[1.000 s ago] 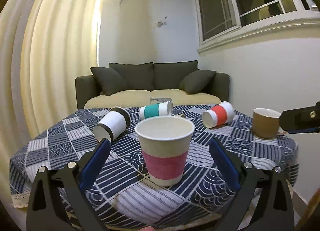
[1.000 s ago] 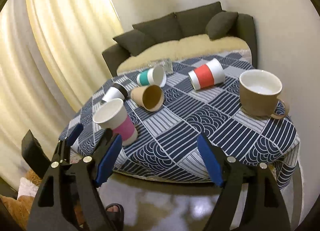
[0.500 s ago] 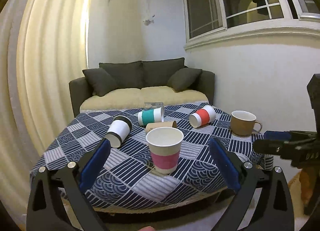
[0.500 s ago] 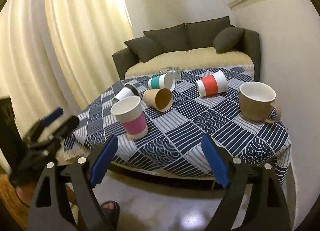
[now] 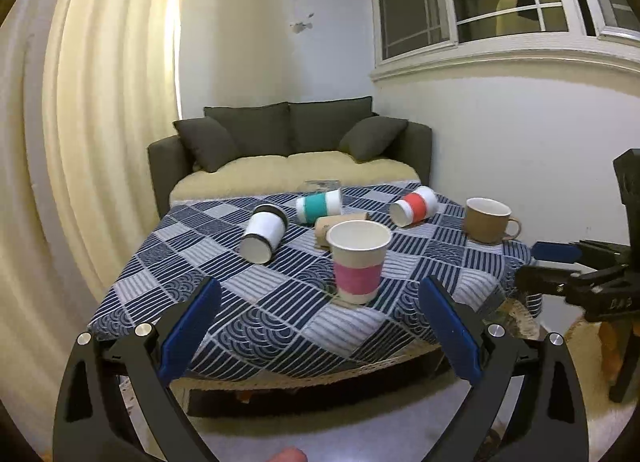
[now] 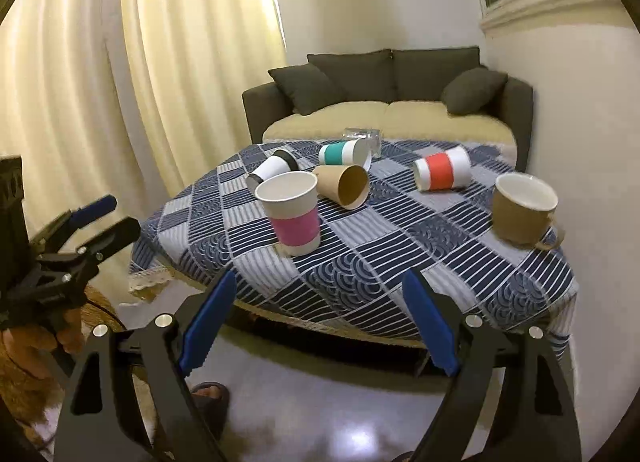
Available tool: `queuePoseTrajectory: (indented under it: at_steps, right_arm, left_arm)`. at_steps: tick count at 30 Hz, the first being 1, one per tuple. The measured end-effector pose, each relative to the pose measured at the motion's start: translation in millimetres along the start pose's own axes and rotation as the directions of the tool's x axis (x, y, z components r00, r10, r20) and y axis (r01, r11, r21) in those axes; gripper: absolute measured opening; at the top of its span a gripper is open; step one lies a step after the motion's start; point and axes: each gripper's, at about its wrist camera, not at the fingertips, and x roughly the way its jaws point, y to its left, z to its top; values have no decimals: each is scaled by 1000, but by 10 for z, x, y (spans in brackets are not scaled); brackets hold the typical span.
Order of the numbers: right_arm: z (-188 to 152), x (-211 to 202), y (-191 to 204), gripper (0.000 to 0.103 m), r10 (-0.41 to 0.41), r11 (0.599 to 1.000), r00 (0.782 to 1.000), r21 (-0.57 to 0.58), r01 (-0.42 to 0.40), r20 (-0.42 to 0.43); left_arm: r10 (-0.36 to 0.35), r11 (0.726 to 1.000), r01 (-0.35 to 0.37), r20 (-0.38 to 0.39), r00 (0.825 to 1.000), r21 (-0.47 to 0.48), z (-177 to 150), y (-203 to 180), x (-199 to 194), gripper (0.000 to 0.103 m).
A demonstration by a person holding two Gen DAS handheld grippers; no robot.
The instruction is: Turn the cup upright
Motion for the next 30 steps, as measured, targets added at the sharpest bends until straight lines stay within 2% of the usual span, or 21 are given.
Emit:
queuePoseTrajectory:
  at_steps: [9, 15, 30]
  right_arm:
    - [9, 105, 30, 84, -13, 1000, 1000, -19, 13, -12]
    - [20, 159, 37, 84, -14, 1000, 1000, -26, 14, -14]
    - [44, 226, 26, 84, -4, 1000, 1000, -31, 4, -12]
  left_arm:
    - [-1, 999, -1, -43, 999, -53, -84, 158, 112, 96]
    - [-40, 997, 34, -77, 996, -70, -111, 160, 214, 96]
    - [-39, 998, 36, -75, 996, -47, -117, 65, 269, 96]
